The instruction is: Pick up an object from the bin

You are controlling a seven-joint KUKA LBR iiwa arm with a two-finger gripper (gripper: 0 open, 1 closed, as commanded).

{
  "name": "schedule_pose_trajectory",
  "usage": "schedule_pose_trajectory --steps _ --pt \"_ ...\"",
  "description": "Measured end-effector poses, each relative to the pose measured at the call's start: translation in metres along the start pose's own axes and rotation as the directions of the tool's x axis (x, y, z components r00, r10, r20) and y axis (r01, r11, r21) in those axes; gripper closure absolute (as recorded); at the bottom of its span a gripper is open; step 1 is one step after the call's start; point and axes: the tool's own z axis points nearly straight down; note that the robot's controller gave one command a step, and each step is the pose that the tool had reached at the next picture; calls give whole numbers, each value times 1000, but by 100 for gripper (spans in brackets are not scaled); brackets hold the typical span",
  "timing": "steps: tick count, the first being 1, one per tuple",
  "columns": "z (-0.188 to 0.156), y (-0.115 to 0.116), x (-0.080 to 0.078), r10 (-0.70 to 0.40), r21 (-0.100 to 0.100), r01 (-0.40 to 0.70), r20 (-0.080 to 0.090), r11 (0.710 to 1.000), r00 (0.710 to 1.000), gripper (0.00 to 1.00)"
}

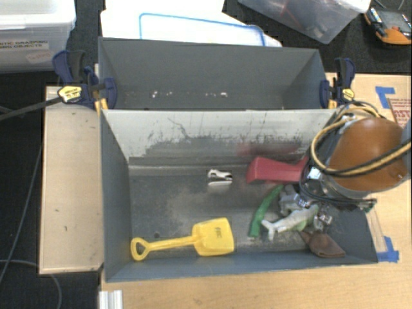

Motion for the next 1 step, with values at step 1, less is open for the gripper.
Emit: schedule_pose_trajectory --steps 1 --pt "-33 13 -18 525 9 -526 13 851 851 100"
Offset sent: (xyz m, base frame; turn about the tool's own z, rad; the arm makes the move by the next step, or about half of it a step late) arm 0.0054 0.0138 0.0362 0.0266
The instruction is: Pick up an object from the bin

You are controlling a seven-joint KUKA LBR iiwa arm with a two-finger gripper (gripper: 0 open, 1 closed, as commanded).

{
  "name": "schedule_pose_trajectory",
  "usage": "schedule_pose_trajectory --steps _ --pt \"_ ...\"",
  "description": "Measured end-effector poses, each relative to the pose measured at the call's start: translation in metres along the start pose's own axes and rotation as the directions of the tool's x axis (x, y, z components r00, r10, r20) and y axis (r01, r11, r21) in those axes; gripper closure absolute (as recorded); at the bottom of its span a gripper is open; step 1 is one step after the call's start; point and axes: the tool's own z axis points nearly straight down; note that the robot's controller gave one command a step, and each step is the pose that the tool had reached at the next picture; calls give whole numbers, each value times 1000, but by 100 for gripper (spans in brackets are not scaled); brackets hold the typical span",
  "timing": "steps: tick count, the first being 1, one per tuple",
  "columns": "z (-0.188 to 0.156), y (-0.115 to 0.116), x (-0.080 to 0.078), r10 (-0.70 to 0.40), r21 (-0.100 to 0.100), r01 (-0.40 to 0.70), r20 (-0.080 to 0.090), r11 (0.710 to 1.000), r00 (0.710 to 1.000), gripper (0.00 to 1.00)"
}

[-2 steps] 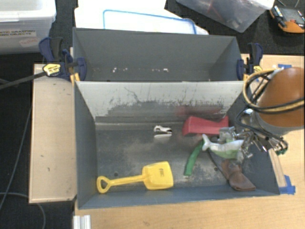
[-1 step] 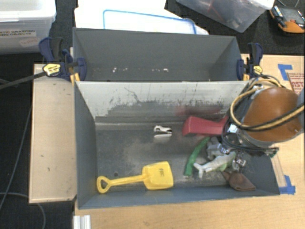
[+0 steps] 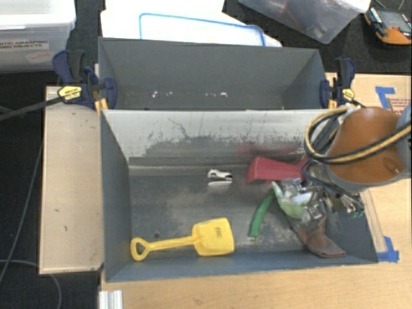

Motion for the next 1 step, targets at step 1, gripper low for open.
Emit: schedule_pose_trajectory --steps 1 --pt "-8 0 -2 -98 -2 98 -1 995 995 100"
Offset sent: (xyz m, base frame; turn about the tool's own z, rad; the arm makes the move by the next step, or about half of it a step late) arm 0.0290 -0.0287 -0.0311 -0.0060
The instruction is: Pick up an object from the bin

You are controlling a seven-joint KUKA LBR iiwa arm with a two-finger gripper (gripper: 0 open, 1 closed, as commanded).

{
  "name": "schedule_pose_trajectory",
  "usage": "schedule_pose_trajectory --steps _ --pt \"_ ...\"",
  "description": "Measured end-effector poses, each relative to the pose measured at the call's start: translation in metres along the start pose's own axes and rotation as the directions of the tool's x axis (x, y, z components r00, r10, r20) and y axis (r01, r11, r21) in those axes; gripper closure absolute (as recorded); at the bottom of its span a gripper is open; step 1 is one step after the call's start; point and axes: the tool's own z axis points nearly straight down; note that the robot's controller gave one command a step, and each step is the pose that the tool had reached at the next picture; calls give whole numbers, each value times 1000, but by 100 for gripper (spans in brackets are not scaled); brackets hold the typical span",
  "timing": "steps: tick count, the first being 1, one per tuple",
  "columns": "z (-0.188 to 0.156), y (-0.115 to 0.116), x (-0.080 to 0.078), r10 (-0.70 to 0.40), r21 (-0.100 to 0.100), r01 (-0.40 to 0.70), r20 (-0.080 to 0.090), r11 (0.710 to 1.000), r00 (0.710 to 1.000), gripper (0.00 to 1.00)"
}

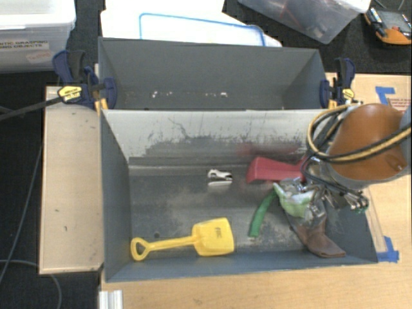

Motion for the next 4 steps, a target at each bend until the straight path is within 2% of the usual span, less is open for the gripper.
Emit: schedule_pose_trajectory --steps 1,2,3,4 --pt "32 -30 -8 43 -1 -43 1 999 999 100" --pt "-96 -19 -3 -43 -1 43 1 999 999 100" --pt "-41 -17 -1 17 2 -17 4 1000 1000 0" --pt "45 -12 3 99 -6 -99 -4 995 995 0"
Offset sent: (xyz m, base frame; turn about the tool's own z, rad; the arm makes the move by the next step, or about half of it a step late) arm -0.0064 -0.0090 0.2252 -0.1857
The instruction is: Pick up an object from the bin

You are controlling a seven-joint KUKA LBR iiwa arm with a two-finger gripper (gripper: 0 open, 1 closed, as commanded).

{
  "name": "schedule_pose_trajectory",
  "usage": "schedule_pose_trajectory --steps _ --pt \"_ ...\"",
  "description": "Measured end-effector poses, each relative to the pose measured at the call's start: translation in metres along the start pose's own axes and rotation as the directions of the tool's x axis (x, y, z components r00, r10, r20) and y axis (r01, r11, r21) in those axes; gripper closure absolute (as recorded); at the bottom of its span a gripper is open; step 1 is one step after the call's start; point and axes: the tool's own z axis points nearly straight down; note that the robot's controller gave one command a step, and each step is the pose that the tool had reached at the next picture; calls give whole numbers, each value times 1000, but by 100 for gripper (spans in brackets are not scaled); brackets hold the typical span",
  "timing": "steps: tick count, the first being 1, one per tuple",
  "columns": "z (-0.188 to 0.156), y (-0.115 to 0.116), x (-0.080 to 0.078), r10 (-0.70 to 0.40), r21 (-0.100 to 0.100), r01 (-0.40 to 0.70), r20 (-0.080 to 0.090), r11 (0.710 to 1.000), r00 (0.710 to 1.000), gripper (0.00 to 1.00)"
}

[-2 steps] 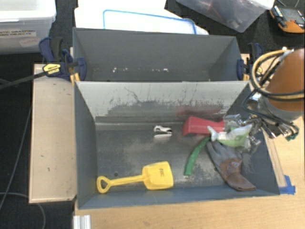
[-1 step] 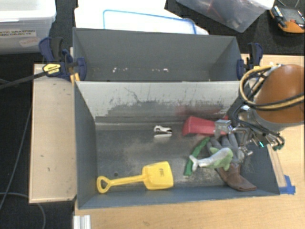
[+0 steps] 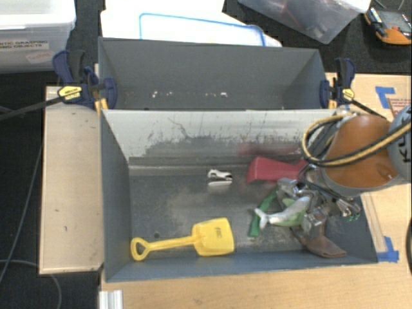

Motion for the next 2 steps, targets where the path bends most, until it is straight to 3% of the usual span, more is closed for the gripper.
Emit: schedule_pose_trajectory --steps 1,2 --pt "0 1 -1 -11 1 11 1 1000 1000 0" --pt "-12 -5 14 -297 1 297 2 955 955 100"
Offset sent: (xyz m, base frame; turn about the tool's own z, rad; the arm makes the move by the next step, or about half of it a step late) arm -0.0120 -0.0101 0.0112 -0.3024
